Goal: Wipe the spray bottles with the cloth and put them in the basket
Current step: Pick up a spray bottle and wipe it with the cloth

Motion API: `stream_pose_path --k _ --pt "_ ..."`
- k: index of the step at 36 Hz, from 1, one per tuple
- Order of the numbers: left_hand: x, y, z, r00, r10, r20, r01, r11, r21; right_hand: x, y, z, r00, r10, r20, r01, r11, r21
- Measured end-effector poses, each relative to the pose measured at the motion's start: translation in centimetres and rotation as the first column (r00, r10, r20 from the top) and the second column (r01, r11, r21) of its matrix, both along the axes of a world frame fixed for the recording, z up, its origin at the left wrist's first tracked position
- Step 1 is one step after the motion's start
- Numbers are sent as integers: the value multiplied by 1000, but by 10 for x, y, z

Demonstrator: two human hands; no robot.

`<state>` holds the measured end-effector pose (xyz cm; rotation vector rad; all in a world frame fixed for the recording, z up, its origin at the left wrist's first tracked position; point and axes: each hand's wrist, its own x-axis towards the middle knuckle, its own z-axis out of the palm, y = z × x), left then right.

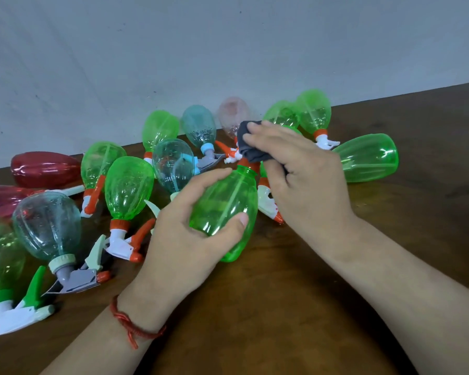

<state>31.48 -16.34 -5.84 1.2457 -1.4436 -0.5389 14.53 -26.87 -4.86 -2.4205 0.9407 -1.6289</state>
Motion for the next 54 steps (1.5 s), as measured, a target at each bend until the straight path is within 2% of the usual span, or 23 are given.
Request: stream_pose_path --k 4,7,13,21,25,27,31,34,36,38,41,45,50,54 --pt "-5 0 0 998 51 -46 -52 998 -18 4 6 1 986 131 -104 -132 991 -8" --pt "-3 -2 2 996 72 -56 -73 997 -21 0 2 0 973 158 -167 -163 987 -12" --pt "1 -1 3 994 82 -66 -85 995 -49 -15 -9 4 997 -4 -72 2 1000 -25" --pt "-2 0 2 996 83 -14 -83 995 -62 -3 2 3 985 124 -116 -131 990 -55" --pt "-1 0 3 994 90 -63 -94 993 -73 -14 -10 4 998 -24 -51 19 995 -93" --pt "-1 0 3 992 96 -79 -103 992 -79 -16 -13 3 999 -53 -9 53 997 -61" --pt "-3 -1 4 991 100 -94 -109 989 -95 -8 -9 -2 1000 -10 1 10 997 -72" --pt "1 -2 3 985 119 -126 -133 985 -111 -1 -2 -1 995 98 -2 -98 995 -11" --pt "5 -3 1 980 146 -136 -161 981 -106 0 1 -2 996 90 -29 -89 996 27" --pt "11 -4 -1 976 161 -148 -176 980 -94 -3 1 -2 993 114 35 -118 983 137" --pt "17 -7 -1 975 172 -141 -187 977 -99 -8 2 2 959 146 244 -218 928 302" --pt "18 -7 0 978 160 -130 -176 977 -118 -10 0 5 866 76 494 -242 929 281" --pt "17 -6 -1 992 120 -27 -122 985 -122 -5 -2 -1 873 119 472 -305 891 338" --pt "18 -7 -1 980 112 -165 -129 987 -99 0 3 -7 875 178 449 -375 837 399"
